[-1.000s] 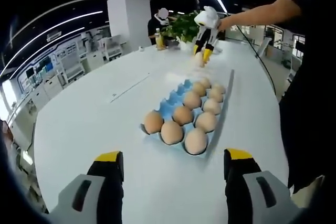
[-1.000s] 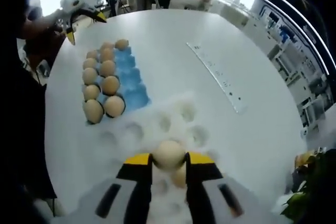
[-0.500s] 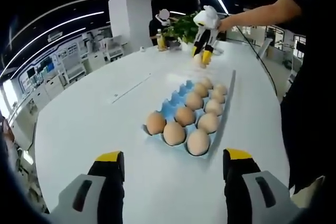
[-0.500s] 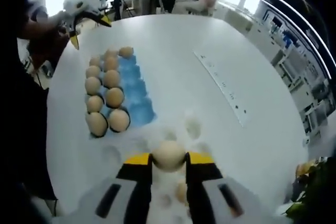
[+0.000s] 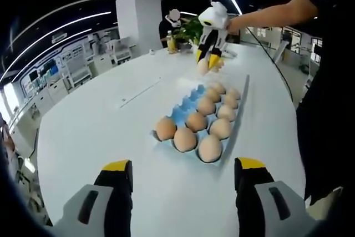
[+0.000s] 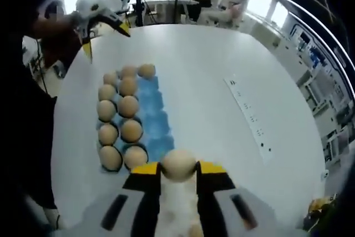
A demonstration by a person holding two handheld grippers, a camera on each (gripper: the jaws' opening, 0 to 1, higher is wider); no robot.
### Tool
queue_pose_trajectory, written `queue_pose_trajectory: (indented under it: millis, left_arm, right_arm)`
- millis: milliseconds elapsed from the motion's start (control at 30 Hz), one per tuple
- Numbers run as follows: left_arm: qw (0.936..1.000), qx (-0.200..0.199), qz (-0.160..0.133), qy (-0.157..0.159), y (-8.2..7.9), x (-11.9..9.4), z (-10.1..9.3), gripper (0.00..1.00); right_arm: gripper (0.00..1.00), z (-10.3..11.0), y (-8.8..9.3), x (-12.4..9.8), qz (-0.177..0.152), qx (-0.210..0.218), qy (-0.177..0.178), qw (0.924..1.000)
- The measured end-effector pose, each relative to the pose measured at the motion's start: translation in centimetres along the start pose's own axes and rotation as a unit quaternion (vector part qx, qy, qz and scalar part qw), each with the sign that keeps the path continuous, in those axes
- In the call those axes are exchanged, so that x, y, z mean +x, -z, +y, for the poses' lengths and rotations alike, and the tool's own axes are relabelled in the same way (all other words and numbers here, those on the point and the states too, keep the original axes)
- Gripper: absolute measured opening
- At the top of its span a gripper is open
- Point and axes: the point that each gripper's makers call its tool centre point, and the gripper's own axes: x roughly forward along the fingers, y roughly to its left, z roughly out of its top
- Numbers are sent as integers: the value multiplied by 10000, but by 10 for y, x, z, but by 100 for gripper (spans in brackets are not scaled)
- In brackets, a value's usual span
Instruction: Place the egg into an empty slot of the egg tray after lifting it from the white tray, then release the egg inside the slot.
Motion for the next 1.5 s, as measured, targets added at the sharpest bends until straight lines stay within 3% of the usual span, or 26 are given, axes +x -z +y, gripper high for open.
queue_pose_trajectory:
  millis: [800,1500]
  left_arm:
    - [10000,-49,-39,15,3,1,-1,73]
    - [9999,-94,-42,-74,6,-1,0,73]
  right_arm:
    - [24,32,-79,53,-344,-700,-627,9950]
    - [24,54,-107,89,-433,-886,-996,9901]
